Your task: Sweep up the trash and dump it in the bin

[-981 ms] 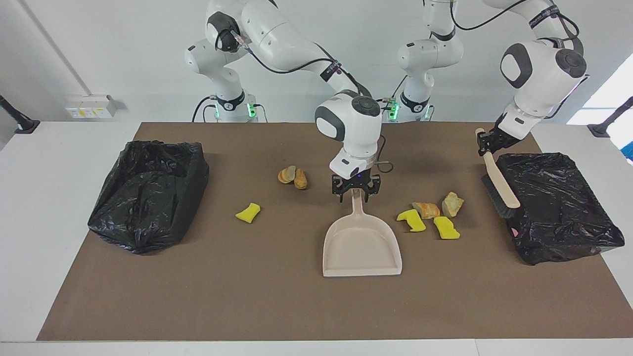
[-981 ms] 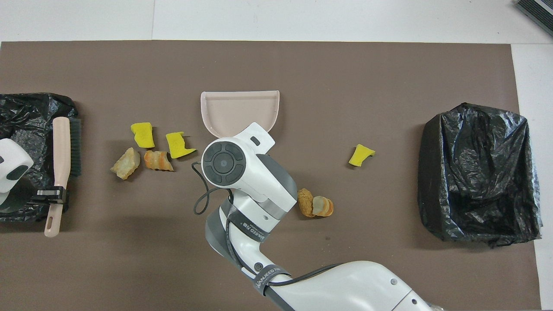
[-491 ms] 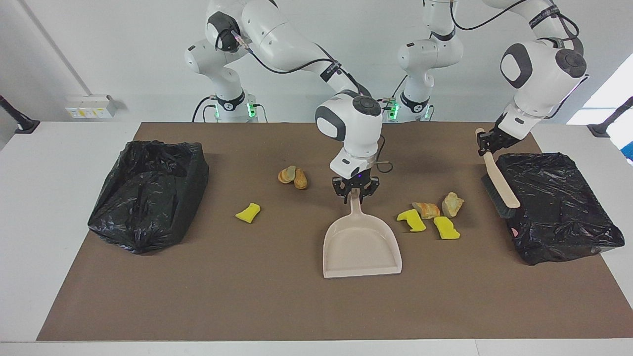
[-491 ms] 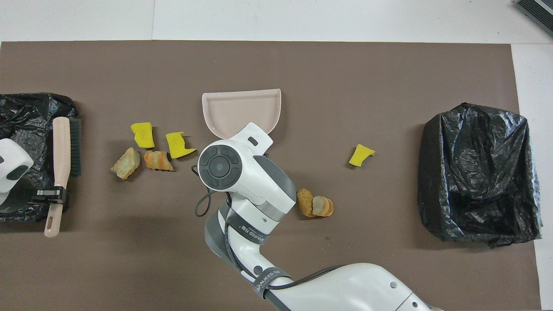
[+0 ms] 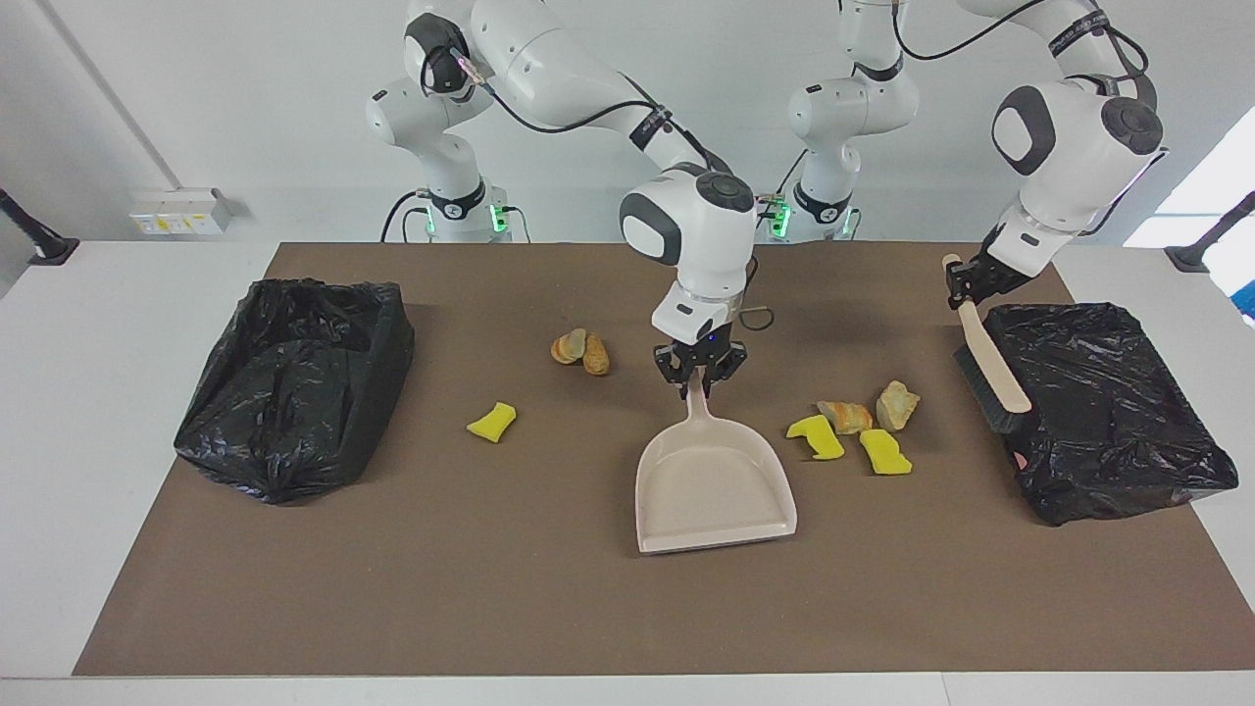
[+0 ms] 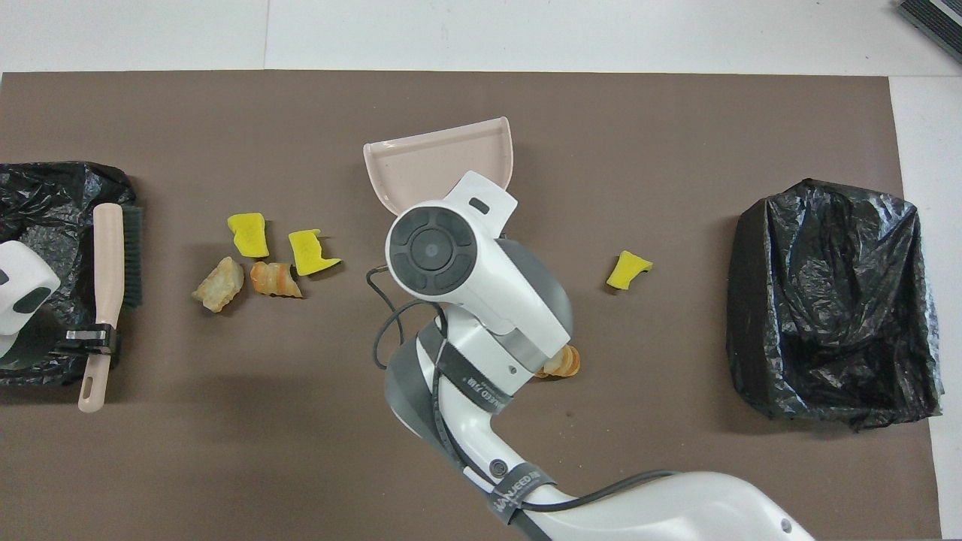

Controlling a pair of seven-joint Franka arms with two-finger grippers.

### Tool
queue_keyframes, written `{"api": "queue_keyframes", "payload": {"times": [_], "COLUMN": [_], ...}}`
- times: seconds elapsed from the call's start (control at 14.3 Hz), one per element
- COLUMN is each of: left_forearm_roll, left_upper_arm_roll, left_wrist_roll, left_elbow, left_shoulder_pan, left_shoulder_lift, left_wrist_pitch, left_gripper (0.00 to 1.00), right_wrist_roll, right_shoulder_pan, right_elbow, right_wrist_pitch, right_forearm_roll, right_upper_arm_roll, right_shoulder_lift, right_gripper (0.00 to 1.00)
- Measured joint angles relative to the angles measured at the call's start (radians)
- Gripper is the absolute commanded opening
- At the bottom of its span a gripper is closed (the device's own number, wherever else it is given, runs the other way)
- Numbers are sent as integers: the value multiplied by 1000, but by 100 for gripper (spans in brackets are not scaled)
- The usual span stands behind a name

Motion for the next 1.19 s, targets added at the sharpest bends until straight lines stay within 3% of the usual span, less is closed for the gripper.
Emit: {"api": "queue_keyframes", "payload": {"times": [0.28, 0.7, 1.19], "left_forearm_roll": [0, -1, -1], "left_upper_arm_roll": [0, -9, -12], "left_wrist_roll": [-1, -46, -143], "left_elbow": [0, -2, -55], "left_shoulder_pan": [2, -2, -5], "left_shoulder_lift": [0, 8, 134], "left_wrist_pitch": [-16, -11, 104], "left_gripper": [0, 0, 0], "right_wrist_roll": [-339, -724, -1125], "right_shoulder_pan": [-96, -127, -127], "right_elbow": [-5, -62, -177], "right_wrist_pitch": [-108, -121, -86], "right_forearm_roll": [27, 28, 28], "right_upper_arm_roll": [0, 1, 7], "right_shoulder_lift": [-45, -55, -119], "right_gripper": [0, 0, 0]}}
